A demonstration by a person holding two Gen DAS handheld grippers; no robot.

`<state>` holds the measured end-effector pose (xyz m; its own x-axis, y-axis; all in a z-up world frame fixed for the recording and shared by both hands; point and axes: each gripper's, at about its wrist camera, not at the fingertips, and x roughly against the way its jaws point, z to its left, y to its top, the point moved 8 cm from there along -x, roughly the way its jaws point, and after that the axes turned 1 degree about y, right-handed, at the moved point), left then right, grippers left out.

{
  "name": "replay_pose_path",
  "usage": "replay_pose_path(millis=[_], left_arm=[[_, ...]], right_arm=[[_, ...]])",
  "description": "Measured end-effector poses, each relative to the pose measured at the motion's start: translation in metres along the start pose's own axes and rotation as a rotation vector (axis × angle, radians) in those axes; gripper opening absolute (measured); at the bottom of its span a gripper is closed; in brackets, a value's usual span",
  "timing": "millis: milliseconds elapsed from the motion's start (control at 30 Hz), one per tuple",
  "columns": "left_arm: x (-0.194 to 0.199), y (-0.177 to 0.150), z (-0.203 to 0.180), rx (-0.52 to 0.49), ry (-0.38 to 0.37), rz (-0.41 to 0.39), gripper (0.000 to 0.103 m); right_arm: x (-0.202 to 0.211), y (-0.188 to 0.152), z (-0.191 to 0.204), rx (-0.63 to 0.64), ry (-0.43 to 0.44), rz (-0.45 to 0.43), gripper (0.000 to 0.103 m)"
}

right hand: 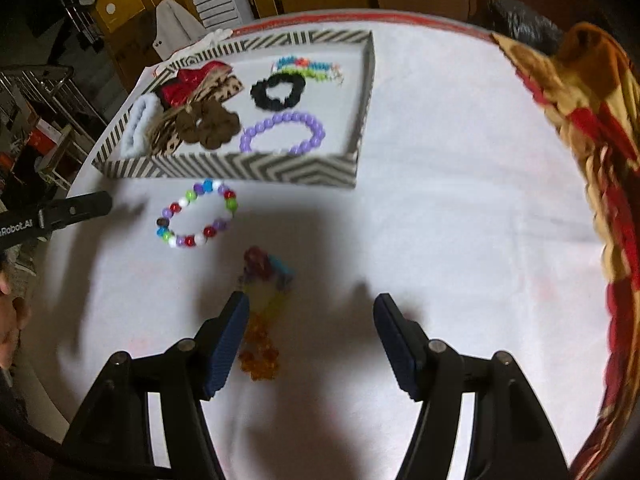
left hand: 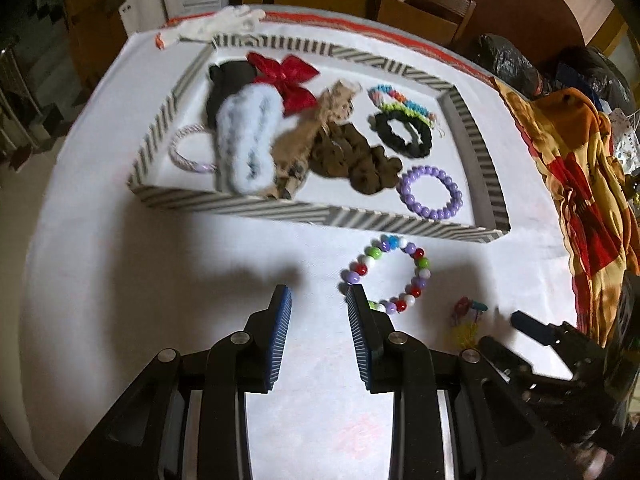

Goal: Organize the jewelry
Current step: 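Grasp the orange beaded bracelet with the right gripper while the left grasps the multicolour bead bracelet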

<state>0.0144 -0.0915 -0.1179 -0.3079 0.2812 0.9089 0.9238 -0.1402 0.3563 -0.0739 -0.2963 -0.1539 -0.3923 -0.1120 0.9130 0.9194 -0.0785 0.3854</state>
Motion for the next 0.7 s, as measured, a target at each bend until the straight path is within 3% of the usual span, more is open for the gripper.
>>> replay_pose_path(millis=[133, 200, 267, 333, 367, 533, 600, 667, 700], left_arm=[[-0.015, -0.001, -0.011, -0.001, -0.032, 0.025, 0.021], [-0.022, -0.001, -0.016, -0.004, -0.040, 0.032, 0.021], [-0.027, 0.001, -0.018, -0.010, -0.027, 0.033, 0.022], [-0.033, 0.003, -0.021, -0.016, -0.018, 0.035, 0.022], [-0.037, 0.003, -0.023, -0.021, -0.009, 0.040, 0.022], [-0.046, 0.005, -0.031, -0.081, 0.051, 0.025, 0.022], [-0.047, 0.005, -0.036, -0.107, 0.042, 0.011, 0.021], [-0.048, 0.004, -0.038, -0.142, 0.064, -0.006, 0.001], [-0.048, 0.003, -0.038, -0.156, 0.063, 0.000, 0.001]], right_arm=[[-0.008, -0.002, 0.012, 0.038, 0.017, 0.002, 0.065], [-0.014, -0.002, 0.015, 0.048, 0.029, 0.010, 0.044], [-0.015, 0.001, 0.015, 0.049, 0.044, 0.004, 0.040], [-0.016, 0.003, 0.014, 0.053, 0.055, -0.001, 0.028], [-0.016, 0.003, 0.014, 0.055, 0.063, 0.001, 0.017], [-0.015, 0.002, 0.009, 0.053, 0.088, 0.006, 0.013], [-0.012, 0.002, 0.005, 0.036, 0.105, 0.006, 0.009], [-0.008, 0.004, 0.002, 0.026, 0.118, 0.000, 0.009], [-0.005, 0.006, 0.001, 0.024, 0.121, -0.004, 0.009]])
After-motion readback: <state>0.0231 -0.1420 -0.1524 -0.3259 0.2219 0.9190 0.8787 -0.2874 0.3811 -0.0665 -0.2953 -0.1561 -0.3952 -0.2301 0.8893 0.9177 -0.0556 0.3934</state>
